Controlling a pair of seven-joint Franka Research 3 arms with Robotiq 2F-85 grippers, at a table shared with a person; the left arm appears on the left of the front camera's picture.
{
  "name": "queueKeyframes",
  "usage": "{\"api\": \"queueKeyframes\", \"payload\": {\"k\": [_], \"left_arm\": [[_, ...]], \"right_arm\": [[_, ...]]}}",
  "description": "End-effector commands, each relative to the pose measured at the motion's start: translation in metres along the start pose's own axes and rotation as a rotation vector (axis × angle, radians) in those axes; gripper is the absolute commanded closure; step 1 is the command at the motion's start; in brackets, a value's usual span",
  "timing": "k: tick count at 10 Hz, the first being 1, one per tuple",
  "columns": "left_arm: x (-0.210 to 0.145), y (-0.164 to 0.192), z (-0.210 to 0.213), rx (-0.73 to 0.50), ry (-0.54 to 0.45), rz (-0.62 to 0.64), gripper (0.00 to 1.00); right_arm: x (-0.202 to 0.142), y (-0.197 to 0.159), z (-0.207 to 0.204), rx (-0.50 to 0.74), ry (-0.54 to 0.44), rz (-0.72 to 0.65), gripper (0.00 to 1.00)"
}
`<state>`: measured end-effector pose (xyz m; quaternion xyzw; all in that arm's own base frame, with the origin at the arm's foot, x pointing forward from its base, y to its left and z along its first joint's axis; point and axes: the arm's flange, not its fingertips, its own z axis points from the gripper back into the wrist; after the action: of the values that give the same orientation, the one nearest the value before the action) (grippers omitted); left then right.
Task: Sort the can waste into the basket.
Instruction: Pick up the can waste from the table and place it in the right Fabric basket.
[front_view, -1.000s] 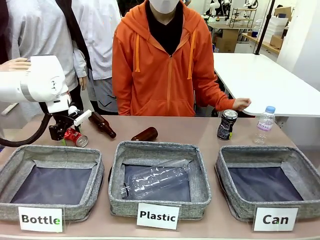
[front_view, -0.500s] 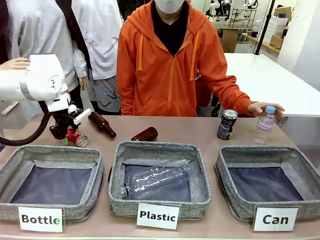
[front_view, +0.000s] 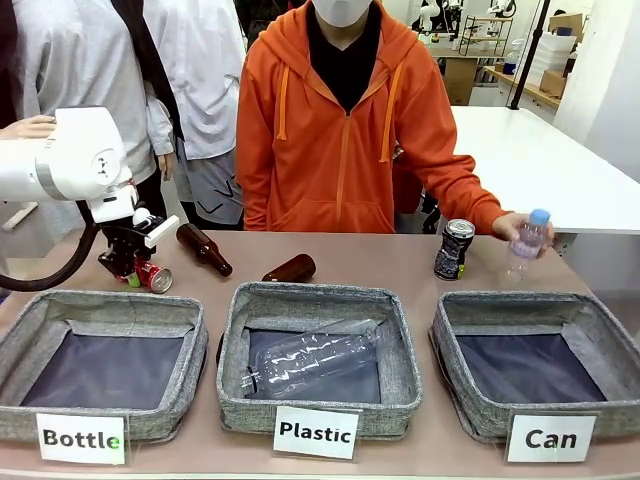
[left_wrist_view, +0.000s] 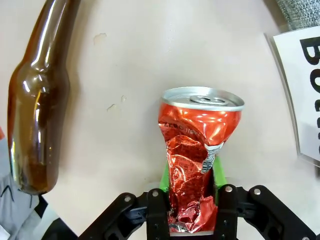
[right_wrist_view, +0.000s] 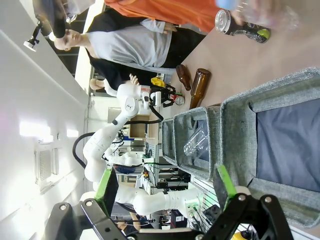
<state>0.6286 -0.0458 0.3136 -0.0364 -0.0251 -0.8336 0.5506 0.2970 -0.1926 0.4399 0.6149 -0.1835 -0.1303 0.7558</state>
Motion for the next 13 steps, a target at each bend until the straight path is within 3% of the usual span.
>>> {"api": "queueKeyframes", "payload": {"k": [1,3,4,5,7,9,11,12,13], "left_arm": [[-0.004,0.001,0.002,0.006,0.004,0.024,1.00],[-0.007,-0.006,0.017,0.042,-0.021,0.042,1.00],[-0.012,-0.031,0.050,0.100,-0.073,0.091,1.00],[-0.017,-0.069,0.093,0.166,-0.118,0.158,1.00],[-0.019,-0.156,0.148,0.126,-0.254,0.236,1.00],[-0.004,-0.217,0.158,0.070,-0.202,0.276,1.00],[0.004,-0.264,0.155,0.149,-0.229,0.238,1.00],[0.000,-0.277,0.156,0.236,-0.249,0.240,1.00],[-0.003,-0.255,0.164,0.091,-0.243,0.271,1.00]], "right_arm": [[0.001,0.001,0.001,0.010,0.003,0.028,0.00],[0.001,0.001,0.001,0.010,0.003,0.028,0.00],[0.001,0.001,0.001,0.010,0.003,0.028,0.00],[0.001,0.001,0.001,0.010,0.003,0.028,0.00],[0.001,0.001,0.001,0.010,0.003,0.028,0.00],[0.001,0.001,0.001,0.010,0.003,0.028,0.00],[0.001,0.001,0.001,0.010,0.003,0.028,0.00],[0.001,0.001,0.001,0.010,0.003,0.028,0.00],[0.001,0.001,0.001,0.010,0.003,0.028,0.00]]}}
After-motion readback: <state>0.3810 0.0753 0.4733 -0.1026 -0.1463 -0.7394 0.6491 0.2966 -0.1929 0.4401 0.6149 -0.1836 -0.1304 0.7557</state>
